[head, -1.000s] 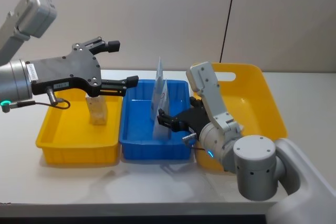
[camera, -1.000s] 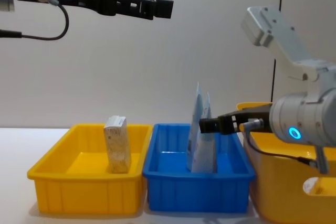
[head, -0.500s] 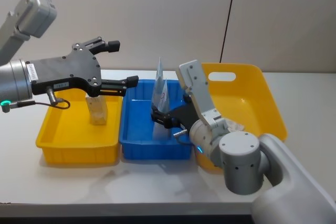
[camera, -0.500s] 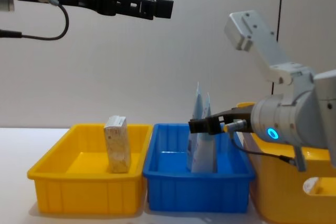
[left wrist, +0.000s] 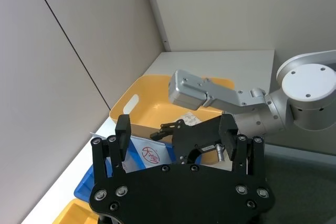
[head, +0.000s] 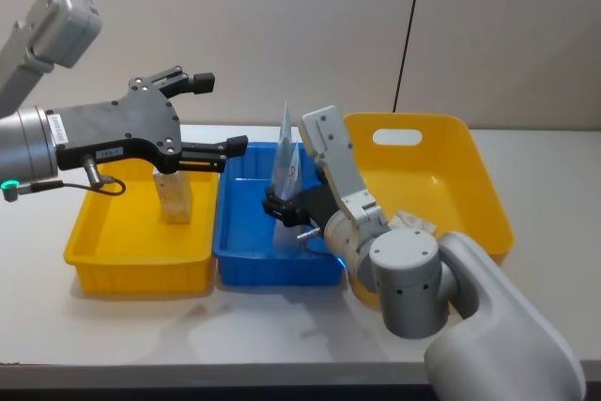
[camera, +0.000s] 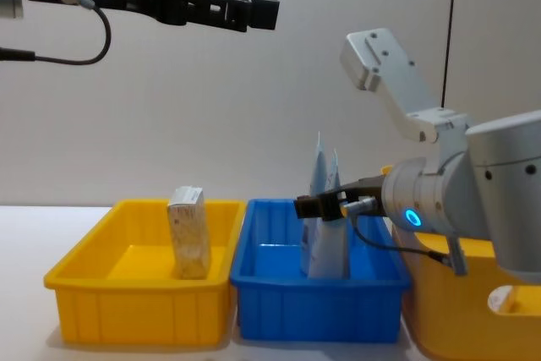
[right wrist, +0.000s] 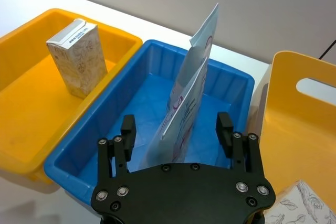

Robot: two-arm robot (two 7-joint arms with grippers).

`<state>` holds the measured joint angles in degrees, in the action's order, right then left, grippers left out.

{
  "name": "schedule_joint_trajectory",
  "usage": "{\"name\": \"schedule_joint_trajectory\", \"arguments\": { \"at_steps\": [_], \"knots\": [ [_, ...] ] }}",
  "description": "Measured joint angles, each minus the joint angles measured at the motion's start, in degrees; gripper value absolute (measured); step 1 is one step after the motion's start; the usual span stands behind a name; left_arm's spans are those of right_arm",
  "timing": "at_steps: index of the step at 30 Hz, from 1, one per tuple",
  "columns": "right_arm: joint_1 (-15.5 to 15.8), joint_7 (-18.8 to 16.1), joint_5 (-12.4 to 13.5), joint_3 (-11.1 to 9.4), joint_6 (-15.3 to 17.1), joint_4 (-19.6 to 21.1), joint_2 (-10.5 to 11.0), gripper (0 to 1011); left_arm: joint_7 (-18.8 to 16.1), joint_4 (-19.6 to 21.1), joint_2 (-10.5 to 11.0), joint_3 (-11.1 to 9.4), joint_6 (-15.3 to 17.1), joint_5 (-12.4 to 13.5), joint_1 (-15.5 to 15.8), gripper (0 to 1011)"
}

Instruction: Bimanual collaborative sorting of washing and personal care products

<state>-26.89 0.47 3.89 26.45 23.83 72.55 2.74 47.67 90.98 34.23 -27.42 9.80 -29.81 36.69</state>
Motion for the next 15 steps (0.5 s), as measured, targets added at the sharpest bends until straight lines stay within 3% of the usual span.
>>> {"name": "schedule_joint_trajectory", "arguments": {
  "at_steps": [3,15],
  "knots": [
    [-0.47,0.18,-0.2,0.07,-0.2,-0.92,-0.41,812,0.0,0.0,0.0,0.0,0.0,0.0,0.0,1003],
    [-1.12,0.41,-0.53,0.16,-0.47,-2.27,-0.97,437,0.0,0.0,0.0,0.0,0.0,0.0,0.0,1003]
  ]
}}
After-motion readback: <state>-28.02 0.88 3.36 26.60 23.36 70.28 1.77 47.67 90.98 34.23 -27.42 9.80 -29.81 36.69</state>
